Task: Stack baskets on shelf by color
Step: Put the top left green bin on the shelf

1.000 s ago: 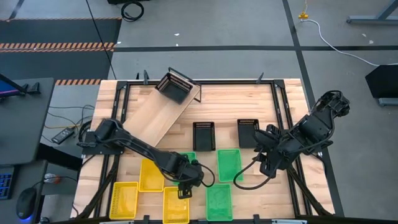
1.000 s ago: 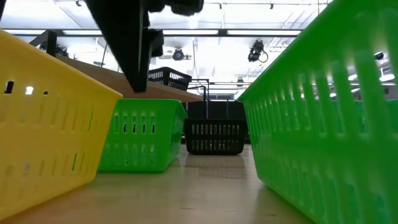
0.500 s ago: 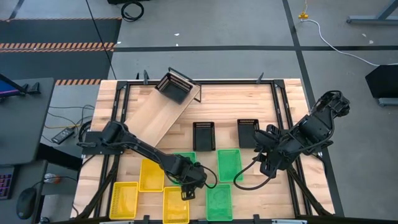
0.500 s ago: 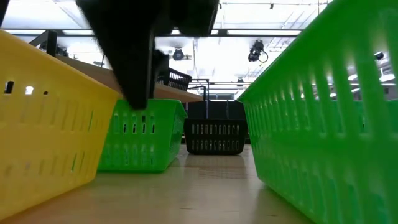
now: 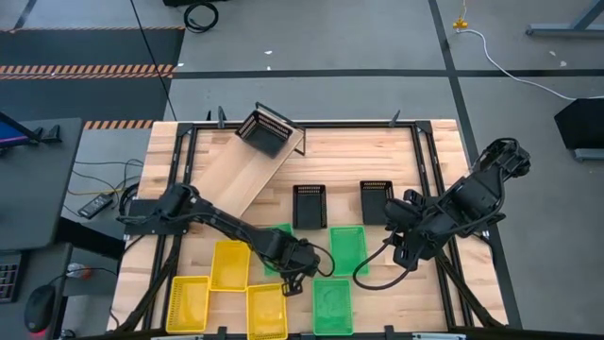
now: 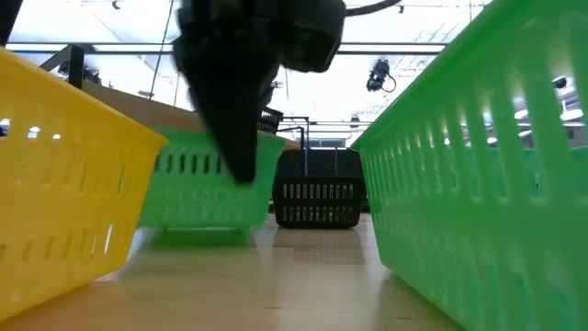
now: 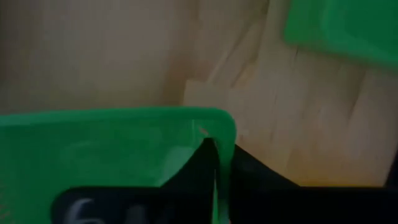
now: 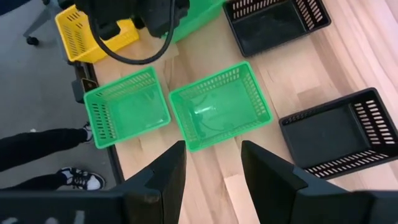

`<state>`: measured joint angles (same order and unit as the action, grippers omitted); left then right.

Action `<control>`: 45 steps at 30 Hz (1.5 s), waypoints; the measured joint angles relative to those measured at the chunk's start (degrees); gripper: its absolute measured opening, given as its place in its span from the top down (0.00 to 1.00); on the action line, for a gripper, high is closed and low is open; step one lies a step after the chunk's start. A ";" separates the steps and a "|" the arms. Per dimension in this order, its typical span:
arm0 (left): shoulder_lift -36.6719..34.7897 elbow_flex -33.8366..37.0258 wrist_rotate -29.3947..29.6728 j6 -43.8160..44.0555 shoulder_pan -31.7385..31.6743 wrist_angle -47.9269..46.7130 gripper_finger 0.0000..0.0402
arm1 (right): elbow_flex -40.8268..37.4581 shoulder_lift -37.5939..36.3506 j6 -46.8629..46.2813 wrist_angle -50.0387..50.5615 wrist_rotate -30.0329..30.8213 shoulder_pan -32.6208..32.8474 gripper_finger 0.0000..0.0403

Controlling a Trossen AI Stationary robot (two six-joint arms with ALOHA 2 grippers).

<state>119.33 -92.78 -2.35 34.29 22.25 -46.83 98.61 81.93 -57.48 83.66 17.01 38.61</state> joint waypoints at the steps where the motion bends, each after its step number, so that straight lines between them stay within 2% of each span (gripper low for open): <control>1: 0.00 -1.27 -0.04 0.04 -0.15 -1.27 0.97 | -0.32 -0.02 -0.02 0.02 -0.04 0.02 0.60; 8: 0.09 -13.92 1.66 2.73 -1.72 -12.85 0.98 | -0.85 0.00 0.48 0.11 0.10 0.02 0.60; 14: 0.07 -24.11 5.54 5.13 -3.71 -23.71 0.98 | -0.85 0.00 0.64 0.43 0.95 0.00 0.60; 21: 0.04 -32.43 10.84 6.77 -5.90 -35.46 0.98 | -0.85 0.00 1.60 0.46 0.95 0.02 0.60; 29: 0.04 -37.80 15.39 8.58 -9.01 -43.63 0.99 | -0.85 -0.02 5.04 0.66 1.72 0.02 0.60; 35: -0.94 -37.96 18.14 7.39 -12.99 -43.20 0.98 | -0.85 -0.02 6.73 1.55 4.82 -0.69 0.60; 45: -1.22 -37.94 18.73 5.93 -18.47 -43.19 0.98 | -0.85 -0.02 12.85 3.46 6.53 -5.16 0.60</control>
<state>118.11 -130.72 16.38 40.23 3.77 -90.02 97.76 81.91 -44.62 87.12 23.54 33.45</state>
